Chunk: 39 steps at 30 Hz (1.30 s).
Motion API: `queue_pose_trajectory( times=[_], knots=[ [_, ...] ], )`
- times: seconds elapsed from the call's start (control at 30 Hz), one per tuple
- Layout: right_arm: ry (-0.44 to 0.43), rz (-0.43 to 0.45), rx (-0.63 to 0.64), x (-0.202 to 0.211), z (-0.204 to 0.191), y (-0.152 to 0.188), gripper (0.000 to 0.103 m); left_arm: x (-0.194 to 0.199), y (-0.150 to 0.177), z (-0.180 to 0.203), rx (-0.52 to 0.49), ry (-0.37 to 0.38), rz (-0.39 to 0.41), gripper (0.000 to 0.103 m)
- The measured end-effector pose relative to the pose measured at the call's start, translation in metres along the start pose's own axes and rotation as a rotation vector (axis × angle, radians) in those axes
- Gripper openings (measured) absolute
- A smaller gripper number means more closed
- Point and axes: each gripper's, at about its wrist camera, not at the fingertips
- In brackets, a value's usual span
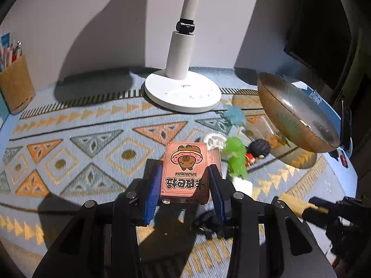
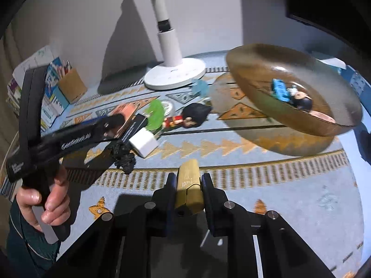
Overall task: Organize rigid objects
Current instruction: 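Grasp the pink box with left tool while right tool grasps yellow highlighter, then carry pink box and yellow highlighter to the amber bowl and release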
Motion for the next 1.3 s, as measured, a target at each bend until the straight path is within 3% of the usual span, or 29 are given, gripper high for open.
queue_pose_trajectory(
  times=[0.13,0.27,0.43,0.5,0.6,0.67,0.73,0.83,0.97,1.13,1.3],
  knots=[
    [-0.014,-0.013,-0.035,0.001,0.012,0.006,0.021,0.015,0.009,0.003,0.006,0.002,0.012,0.037],
    [-0.009,-0.063,0.012,-0.006,0.016,0.017,0.021,0.026,0.016,0.004,0.022,-0.007,0.012,0.037],
    [0.040,-0.088,0.074,-0.020,0.008,0.017,0.034,0.037,0.021,0.001,0.046,-0.006,0.019,0.037],
    [0.101,-0.089,0.137,-0.025,-0.002,0.014,0.034,0.043,0.022,0.001,0.044,-0.013,0.022,0.037],
    [0.140,-0.085,0.198,-0.029,-0.017,0.012,0.034,0.050,0.021,0.003,0.031,-0.021,0.032,0.037],
    [0.161,-0.083,0.226,-0.030,-0.025,0.011,0.025,0.054,0.020,0.005,0.020,-0.023,0.037,0.037],
    [0.109,-0.079,0.225,-0.028,-0.031,0.010,0.023,0.058,0.018,0.009,0.008,-0.029,0.046,0.037],
    [-0.038,-0.025,0.166,-0.010,-0.031,0.003,0.023,0.068,0.012,0.017,-0.018,-0.036,0.068,0.037],
    [-0.059,0.074,0.115,0.024,-0.016,-0.018,0.023,0.078,-0.004,0.032,-0.047,-0.027,0.100,0.037],
    [0.029,0.219,0.025,0.074,0.033,-0.051,0.023,0.083,-0.036,0.071,-0.107,0.006,0.151,0.037],
    [0.191,0.298,-0.102,0.105,0.110,-0.088,0.023,0.070,-0.069,0.122,-0.175,0.049,0.182,0.037]
  ],
)
Point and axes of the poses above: each gripper's, at about its wrist camera, not at the fingertips, and x roughly against the way its jaws point, z to its right, y to its underside, and after that the axes turned 4 degrees about y, right-handed
